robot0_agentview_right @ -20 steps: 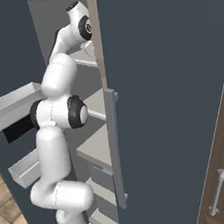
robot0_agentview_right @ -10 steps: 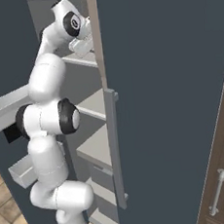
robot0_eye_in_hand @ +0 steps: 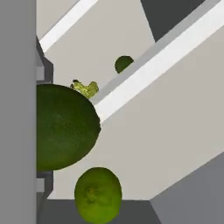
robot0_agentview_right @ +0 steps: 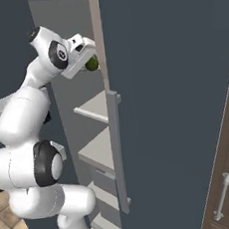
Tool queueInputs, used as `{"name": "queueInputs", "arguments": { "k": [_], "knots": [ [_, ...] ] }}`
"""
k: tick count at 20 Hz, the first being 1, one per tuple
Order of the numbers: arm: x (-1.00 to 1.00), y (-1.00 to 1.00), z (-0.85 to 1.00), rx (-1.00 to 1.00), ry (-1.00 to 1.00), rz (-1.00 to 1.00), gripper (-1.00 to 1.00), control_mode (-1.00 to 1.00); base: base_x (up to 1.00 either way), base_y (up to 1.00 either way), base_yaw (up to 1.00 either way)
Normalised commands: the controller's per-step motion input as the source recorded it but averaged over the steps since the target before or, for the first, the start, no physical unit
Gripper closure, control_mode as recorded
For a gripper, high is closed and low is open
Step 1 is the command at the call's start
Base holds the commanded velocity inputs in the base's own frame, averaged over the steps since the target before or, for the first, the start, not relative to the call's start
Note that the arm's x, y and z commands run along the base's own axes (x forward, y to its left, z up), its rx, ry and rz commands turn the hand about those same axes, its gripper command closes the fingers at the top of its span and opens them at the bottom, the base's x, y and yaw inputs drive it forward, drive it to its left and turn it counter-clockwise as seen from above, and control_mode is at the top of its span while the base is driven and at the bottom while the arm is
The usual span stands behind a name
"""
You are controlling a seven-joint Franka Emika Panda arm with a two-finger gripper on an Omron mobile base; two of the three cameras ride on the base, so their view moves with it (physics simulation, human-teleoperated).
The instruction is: Take the limes from the highest rack and move them to the second highest rack where the broccoli and lime are located, to maximize freezer space. Close the freezer door after rearranging.
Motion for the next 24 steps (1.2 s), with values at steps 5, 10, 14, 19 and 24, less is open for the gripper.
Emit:
{"name": "queueInputs", "arguments": {
  "k": [5,10,14,19,24],
  "knots": [
    [-1.00,0.11,-0.18,0.00,-0.02,0.00,1.00,-1.00,0.00,0.00,0.00],
    [-0.44,0.23,-0.23,0.00,0.14,0.03,1.00,-1.00,0.00,0.00,0.00],
    [0.26,0.08,-0.32,0.00,0.20,0.14,1.00,-1.00,0.00,0.00,0.00],
    [0.49,0.05,-0.46,0.00,0.11,0.17,1.00,-1.00,0.00,0.00,0.00],
    [0.60,0.00,-0.52,-0.04,0.04,0.11,1.00,-1.00,0.00,0.00,0.00]
  ]
}}
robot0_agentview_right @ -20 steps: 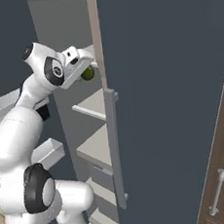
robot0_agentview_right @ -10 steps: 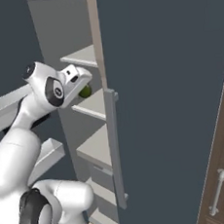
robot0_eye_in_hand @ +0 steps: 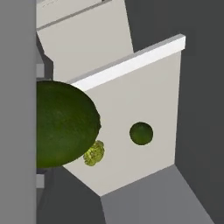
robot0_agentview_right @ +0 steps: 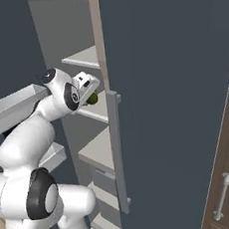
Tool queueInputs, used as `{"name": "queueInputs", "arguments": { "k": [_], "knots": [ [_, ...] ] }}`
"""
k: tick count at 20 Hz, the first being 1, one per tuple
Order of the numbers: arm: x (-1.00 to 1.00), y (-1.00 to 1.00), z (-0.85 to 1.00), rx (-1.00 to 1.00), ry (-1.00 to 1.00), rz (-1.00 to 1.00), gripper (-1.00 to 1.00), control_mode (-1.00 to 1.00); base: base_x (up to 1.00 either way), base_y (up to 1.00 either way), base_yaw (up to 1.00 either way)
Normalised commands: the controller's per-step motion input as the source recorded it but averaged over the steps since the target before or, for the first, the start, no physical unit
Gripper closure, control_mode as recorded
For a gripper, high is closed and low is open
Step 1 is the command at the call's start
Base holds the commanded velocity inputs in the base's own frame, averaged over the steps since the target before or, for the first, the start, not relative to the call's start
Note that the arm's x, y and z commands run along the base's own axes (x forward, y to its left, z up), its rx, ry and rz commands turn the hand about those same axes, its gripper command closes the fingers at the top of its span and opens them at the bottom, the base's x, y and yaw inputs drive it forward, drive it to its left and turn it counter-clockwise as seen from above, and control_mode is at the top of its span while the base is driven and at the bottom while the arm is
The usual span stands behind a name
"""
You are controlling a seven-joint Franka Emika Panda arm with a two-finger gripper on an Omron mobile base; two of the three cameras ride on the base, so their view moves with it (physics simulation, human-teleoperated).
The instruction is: Take the limes from the highest rack and move them to the second highest rack where the broccoli and lime are located, to maximize freezer space. Close the freezer door after rearranging.
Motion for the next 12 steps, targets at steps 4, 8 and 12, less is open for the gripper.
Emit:
{"name": "queueInputs", "arguments": {
  "k": [4,8,12],
  "knots": [
    [0.58,0.00,-0.53,-0.07,0.03,0.07,1.00,-1.00,0.00,0.00,0.00],
    [0.60,0.00,-0.48,-0.04,0.04,0.05,1.00,-1.00,0.00,0.00,0.00],
    [0.63,0.00,-0.42,0.00,0.05,0.01,1.00,-1.00,0.00,0.00,0.00]
  ]
}}
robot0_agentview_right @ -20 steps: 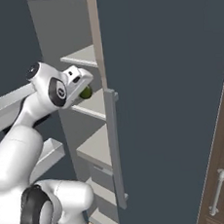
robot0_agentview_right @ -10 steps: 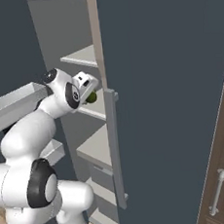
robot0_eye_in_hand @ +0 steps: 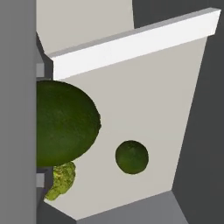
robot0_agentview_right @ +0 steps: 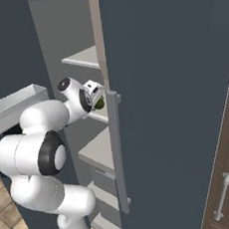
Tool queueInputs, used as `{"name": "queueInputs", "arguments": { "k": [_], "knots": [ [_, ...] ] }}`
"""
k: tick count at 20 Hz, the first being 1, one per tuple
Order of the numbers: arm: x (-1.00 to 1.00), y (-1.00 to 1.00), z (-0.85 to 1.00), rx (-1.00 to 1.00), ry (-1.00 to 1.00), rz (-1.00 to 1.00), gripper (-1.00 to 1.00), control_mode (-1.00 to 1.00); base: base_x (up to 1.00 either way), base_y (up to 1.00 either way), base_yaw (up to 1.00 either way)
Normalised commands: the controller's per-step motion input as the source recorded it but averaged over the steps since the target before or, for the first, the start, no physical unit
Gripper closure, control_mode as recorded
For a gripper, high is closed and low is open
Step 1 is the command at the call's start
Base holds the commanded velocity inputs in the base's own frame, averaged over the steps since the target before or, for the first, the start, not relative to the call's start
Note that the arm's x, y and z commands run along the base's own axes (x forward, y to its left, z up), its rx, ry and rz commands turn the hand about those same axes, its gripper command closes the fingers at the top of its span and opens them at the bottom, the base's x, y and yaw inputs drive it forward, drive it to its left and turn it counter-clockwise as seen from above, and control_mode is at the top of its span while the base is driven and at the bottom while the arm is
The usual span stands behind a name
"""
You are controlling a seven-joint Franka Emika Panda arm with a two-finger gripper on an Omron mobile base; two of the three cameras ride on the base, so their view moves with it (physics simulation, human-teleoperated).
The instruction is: Take the limes from the highest rack and move them to the second highest rack where the broccoli and lime are located, to maximize freezer space. Close the freezer door after rearranging.
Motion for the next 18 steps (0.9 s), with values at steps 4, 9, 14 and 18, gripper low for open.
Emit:
{"name": "queueInputs", "arguments": {
  "k": [4,9,14,18],
  "knots": [
    [0.65,0.00,-0.41,0.00,0.00,0.02,1.00,-1.00,0.00,0.00,0.00],
    [0.65,0.00,-0.36,0.00,0.00,0.00,1.00,-1.00,0.00,0.00,0.00],
    [0.70,-0.01,-0.37,0.00,0.00,0.00,1.00,-1.00,0.00,0.00,0.00],
    [0.68,0.00,-0.39,0.00,0.01,0.00,1.00,-1.00,0.00,0.00,0.00]
  ]
}}
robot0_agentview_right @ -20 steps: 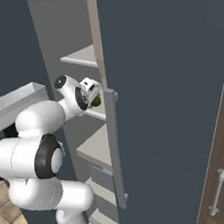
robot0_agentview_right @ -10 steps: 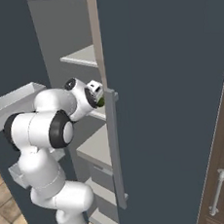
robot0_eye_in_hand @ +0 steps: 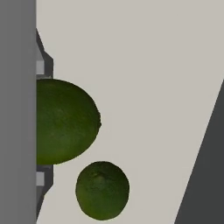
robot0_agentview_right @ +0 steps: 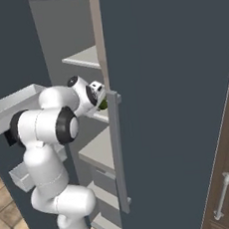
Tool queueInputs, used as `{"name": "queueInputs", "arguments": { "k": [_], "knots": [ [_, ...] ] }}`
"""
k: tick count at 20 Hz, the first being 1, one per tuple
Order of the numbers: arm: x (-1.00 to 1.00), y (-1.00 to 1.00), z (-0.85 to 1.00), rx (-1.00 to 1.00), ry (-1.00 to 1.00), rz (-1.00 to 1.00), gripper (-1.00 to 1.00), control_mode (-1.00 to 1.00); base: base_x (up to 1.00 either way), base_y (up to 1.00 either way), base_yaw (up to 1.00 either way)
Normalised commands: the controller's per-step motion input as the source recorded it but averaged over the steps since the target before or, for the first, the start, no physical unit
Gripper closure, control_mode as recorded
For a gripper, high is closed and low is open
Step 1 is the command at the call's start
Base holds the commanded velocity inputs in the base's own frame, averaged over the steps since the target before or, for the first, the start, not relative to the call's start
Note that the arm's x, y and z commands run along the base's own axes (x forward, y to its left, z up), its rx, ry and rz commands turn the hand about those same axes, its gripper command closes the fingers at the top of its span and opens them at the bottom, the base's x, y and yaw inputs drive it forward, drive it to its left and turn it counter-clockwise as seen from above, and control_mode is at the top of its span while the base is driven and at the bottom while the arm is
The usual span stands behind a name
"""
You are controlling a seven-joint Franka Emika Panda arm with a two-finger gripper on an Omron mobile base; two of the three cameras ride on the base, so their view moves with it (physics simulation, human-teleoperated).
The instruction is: Take the limes from the highest rack and move them to the second highest rack where the broccoli and lime are located, to maximize freezer space. Close the freezer door after rearranging.
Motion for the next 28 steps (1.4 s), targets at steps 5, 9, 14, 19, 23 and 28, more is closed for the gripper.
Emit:
{"name": "queueInputs", "arguments": {
  "k": [5,9,14,19,23,28],
  "knots": [
    [0.27,-0.01,-0.41,0.00,0.00,0.00,-1.00,-1.00,0.00,0.00,0.00],
    [-0.10,0.00,-0.23,0.00,-0.11,0.00,-1.00,-1.00,0.00,0.00,0.00],
    [-0.59,0.00,-0.10,0.01,-0.19,0.00,-1.00,-1.00,0.00,0.00,0.00],
    [-0.73,0.00,0.11,0.15,-0.18,0.00,-1.00,-1.00,0.00,0.00,0.00],
    [-0.75,0.00,0.47,0.27,-0.15,0.00,-1.00,-1.00,0.00,0.00,0.00],
    [-0.65,0.02,0.76,0.27,-0.16,-0.08,-1.00,-1.00,0.00,0.00,0.00]
  ]
}}
